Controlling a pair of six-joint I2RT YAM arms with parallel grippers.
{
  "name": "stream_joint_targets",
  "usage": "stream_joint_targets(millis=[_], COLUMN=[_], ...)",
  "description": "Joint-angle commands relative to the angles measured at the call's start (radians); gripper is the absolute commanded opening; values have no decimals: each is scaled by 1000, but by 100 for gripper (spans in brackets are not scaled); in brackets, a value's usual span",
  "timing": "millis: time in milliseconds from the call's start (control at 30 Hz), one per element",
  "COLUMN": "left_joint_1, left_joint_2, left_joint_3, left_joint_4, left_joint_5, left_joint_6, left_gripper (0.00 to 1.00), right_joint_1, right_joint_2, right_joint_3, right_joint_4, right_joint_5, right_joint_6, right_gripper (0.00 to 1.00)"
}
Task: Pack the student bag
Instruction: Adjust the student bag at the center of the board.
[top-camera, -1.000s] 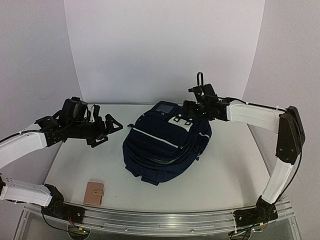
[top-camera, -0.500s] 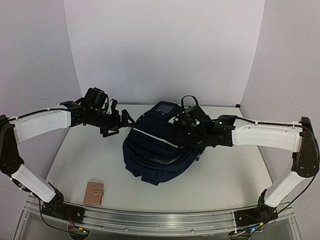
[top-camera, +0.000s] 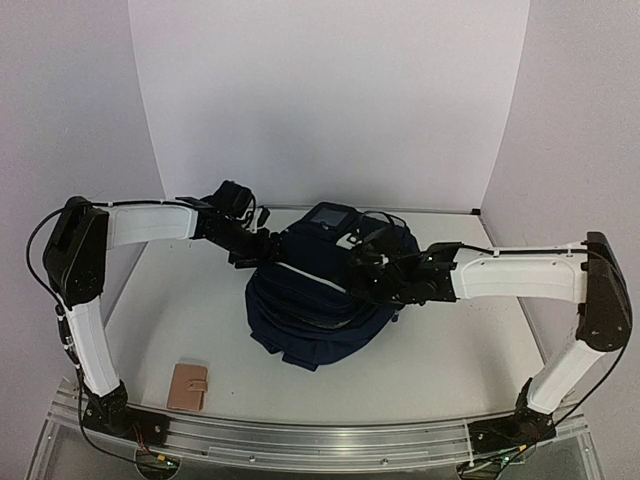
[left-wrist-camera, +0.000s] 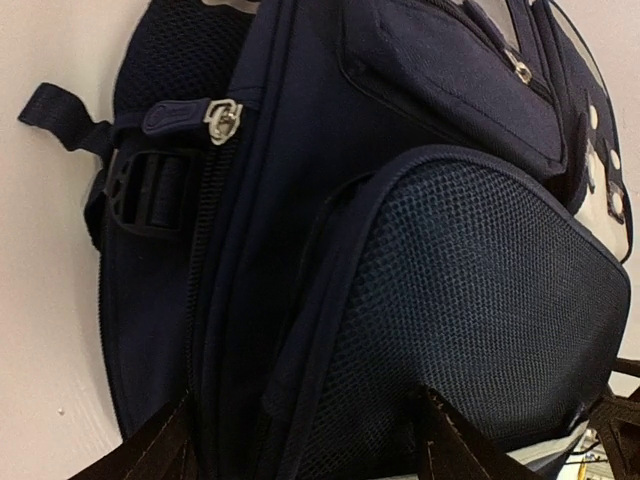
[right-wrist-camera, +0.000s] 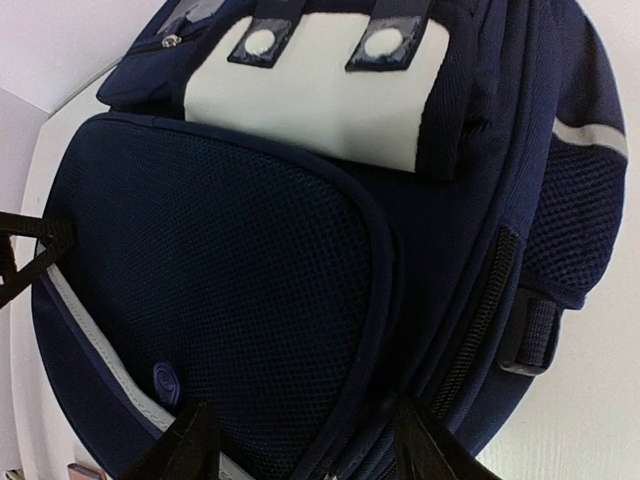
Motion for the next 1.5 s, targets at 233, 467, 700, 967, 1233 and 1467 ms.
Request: stream_joint_targets(millis=[233,467,700,967,1233,1467], left_joint_1=[-208,-351,-360,-359,-272,-184], left_joint_2=[-104,-273,-480,-608,-581,-568], left_joint_3=[-143,-291,-379,-524,-643,-679], left_joint_4=[216,264,197,141,217,320], left_joint_5=[157,31,-105,-217,-167,-70], left_joint_6=[65,-58,-123,-59,22,146], left_gripper=[53,53,68,79,75,74], right_joint_1=[-164,-274,-317,-316,-316,-315], right_joint_2=[-49,-24,-22,-152,-249,-229], right_joint_3=[-105,-70,11,-65,-221,-284], right_joint_4=[269,273,221,151,144,147], right_joint_5=[-290,-354,-336,-380,-421,-411], right_joint_6=[-336,-506,-554,-496,-307,-217], right_gripper=[42,42,57,79,86,80])
